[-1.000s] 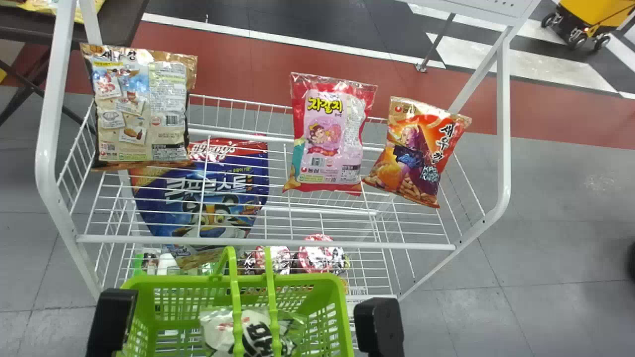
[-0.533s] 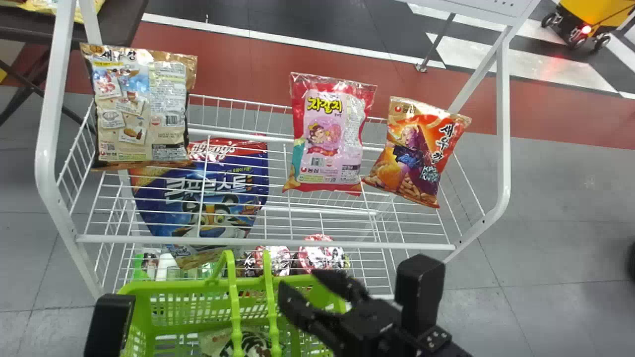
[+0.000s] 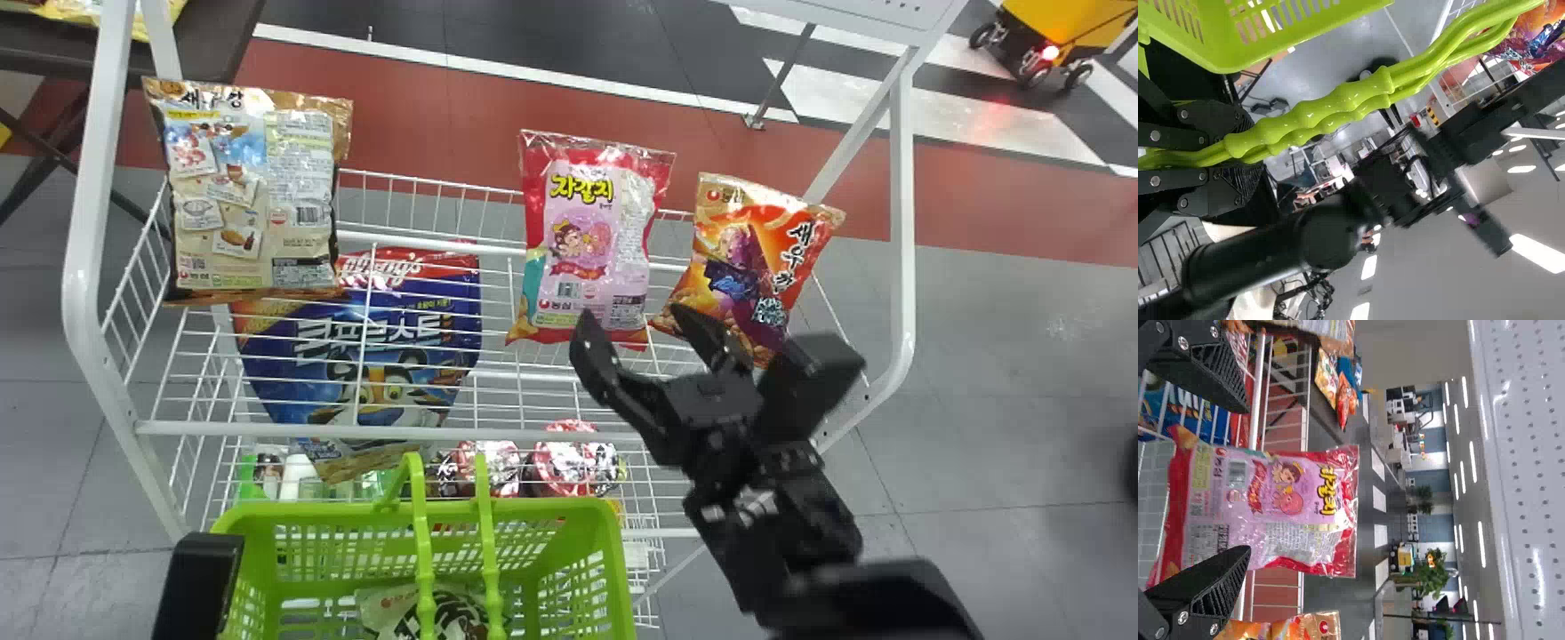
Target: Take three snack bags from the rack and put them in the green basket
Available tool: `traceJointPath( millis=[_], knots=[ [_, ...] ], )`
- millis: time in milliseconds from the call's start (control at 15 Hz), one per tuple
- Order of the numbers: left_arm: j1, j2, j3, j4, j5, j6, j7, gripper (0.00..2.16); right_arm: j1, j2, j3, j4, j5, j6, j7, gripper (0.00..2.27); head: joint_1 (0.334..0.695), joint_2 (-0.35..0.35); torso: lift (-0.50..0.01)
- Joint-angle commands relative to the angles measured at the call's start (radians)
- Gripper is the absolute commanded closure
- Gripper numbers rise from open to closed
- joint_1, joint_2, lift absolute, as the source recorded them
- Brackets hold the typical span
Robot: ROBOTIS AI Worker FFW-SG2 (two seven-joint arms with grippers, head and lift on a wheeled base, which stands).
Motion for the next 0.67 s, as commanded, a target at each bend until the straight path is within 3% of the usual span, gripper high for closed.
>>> traceJointPath(
  millis=[0,133,467,533,600],
  knots=[
    [0.000,0.006,-0.011,-0.003,-0.004,0.010,0.002,1.58,-0.131,0.005,0.012,0.091,0.038,0.101,-0.013,0.08,0.695,-0.350,-0.011],
    [-0.002,0.007,-0.012,-0.003,-0.006,0.022,0.002,1.58,-0.217,0.028,0.012,0.168,0.089,0.150,-0.018,0.08,0.695,-0.350,-0.011],
    [-0.011,0.013,-0.021,0.000,-0.009,0.025,0.003,1.58,-0.308,0.028,0.004,0.300,0.098,0.117,-0.010,0.16,0.695,-0.350,-0.011],
    [-0.011,0.013,-0.021,0.000,-0.010,0.025,0.003,1.57,-0.321,0.028,0.003,0.306,0.095,0.120,0.000,0.56,0.695,-0.350,-0.011],
    [-0.009,0.013,-0.023,0.000,-0.013,0.028,0.003,1.57,-0.325,0.028,-0.006,0.308,0.084,0.129,0.019,1.52,0.695,-0.350,-0.011]
  ],
)
